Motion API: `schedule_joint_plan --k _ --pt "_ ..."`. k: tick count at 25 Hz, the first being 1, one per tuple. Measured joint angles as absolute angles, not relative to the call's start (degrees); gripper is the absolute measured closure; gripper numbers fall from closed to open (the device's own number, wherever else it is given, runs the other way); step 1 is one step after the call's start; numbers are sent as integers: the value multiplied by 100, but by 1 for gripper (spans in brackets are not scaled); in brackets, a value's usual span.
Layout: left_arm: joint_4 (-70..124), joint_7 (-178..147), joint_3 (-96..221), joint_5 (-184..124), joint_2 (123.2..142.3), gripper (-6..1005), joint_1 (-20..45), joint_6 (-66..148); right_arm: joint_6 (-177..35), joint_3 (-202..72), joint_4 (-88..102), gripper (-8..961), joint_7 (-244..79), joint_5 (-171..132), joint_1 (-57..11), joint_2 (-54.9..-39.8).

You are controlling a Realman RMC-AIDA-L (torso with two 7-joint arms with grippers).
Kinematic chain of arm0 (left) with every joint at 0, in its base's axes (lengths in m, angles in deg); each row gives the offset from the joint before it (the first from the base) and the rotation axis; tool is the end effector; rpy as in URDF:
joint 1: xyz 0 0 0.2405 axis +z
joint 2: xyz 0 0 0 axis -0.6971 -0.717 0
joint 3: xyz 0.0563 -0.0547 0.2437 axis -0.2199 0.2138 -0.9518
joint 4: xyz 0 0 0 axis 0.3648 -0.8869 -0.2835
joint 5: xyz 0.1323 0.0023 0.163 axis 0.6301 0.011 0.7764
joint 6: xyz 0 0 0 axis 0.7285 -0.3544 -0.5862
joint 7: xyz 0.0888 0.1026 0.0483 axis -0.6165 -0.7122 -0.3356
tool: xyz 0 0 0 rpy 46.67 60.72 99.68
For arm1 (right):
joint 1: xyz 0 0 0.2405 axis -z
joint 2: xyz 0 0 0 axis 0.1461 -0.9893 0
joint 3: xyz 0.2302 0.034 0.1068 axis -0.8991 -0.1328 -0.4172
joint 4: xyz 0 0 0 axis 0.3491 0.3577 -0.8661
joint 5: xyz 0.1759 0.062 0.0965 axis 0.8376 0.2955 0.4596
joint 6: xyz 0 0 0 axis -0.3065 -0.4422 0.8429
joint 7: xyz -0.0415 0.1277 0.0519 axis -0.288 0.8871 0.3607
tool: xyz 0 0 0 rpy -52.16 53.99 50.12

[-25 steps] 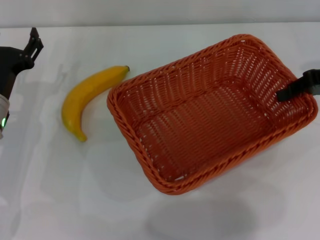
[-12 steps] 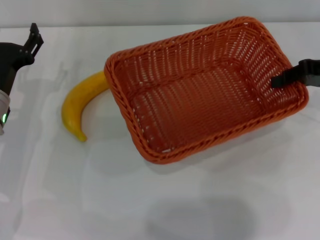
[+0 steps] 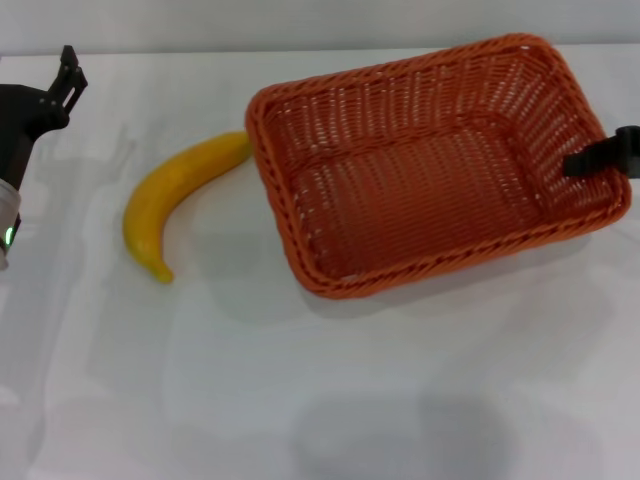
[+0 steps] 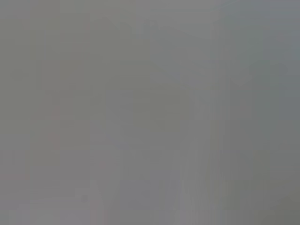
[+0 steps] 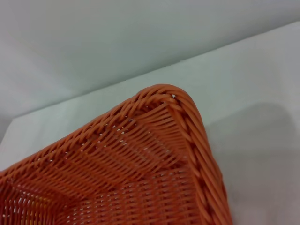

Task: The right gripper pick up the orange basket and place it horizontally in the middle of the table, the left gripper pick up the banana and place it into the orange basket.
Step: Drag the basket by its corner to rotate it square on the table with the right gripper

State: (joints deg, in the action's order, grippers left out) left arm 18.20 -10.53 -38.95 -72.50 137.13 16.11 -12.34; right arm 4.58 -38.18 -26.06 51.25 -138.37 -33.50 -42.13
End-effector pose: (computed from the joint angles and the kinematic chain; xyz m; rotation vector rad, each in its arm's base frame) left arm -0.3196 0.3637 0.0058 -1.5177 -0.5146 -0.6619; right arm 0.2699 0.4006 0.0790 -2.2532 1.6982 0.4190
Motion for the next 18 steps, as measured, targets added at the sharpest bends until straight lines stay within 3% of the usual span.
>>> schedule_joint_plan --k 18 --pt "1821 -1073 -3876 -7268 13713 106 1598 -1101 582 -3743 -3491 770 5407 -13856 -2997 -4707"
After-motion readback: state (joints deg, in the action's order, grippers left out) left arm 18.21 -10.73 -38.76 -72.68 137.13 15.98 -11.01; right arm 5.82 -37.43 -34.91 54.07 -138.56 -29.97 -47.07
